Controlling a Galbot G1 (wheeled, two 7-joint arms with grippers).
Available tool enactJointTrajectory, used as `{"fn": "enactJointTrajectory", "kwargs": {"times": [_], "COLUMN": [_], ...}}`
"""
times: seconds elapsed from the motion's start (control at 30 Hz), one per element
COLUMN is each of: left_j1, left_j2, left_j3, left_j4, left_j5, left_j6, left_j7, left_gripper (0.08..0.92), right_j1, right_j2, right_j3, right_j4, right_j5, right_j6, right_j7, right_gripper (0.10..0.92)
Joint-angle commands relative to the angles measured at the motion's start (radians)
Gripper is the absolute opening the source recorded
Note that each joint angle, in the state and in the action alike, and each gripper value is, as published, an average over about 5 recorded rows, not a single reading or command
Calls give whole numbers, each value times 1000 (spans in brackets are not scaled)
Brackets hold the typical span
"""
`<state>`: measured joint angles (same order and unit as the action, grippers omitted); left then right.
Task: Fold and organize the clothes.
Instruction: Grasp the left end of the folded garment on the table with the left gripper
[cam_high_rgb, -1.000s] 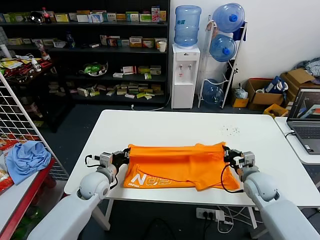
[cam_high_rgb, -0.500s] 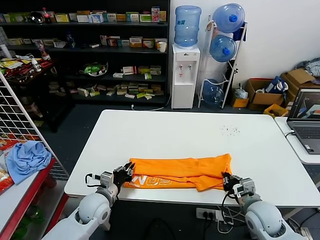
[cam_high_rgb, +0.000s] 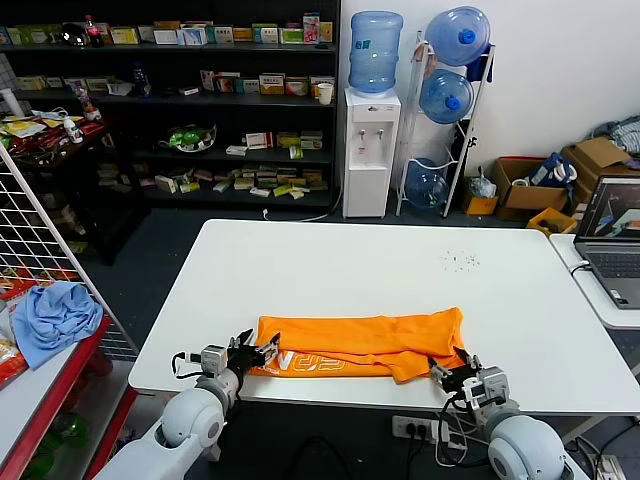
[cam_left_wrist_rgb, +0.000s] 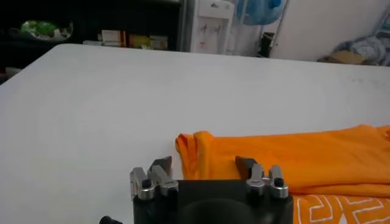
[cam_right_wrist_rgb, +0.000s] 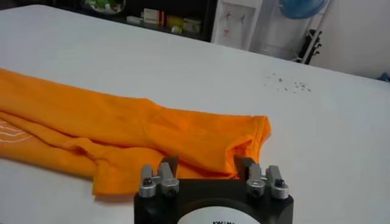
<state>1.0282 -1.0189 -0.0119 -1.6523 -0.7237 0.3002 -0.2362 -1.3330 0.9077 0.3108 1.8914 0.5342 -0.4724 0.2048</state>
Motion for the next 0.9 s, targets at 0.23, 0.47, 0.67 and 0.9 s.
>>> {"fn": "enactJointTrajectory", "kwargs": {"times": [0.23,0.47,0.67,0.9], "left_j1": [7,10,-4,-13], "left_j2": [-3,-7,23,179], "left_j3": [2,4,-16,-99], "left_j4": [21,6,10,41], "left_j5": [-63,-38,28,25], "left_j6": [84,60,-1,0], "left_j7": [11,31,21,0], "left_gripper": [543,344,173,129], "right_j1": [-24,-11,10,44], "right_j2": [8,23,70,121], "right_j3": [4,3,15,16], "right_j4": [37,30,20,5], "right_j5": [-11,-41,-117,-154], "right_j6": [-2,36,185,239], "right_j7": [12,22,44,49], "right_gripper": [819,823,823,823]}}
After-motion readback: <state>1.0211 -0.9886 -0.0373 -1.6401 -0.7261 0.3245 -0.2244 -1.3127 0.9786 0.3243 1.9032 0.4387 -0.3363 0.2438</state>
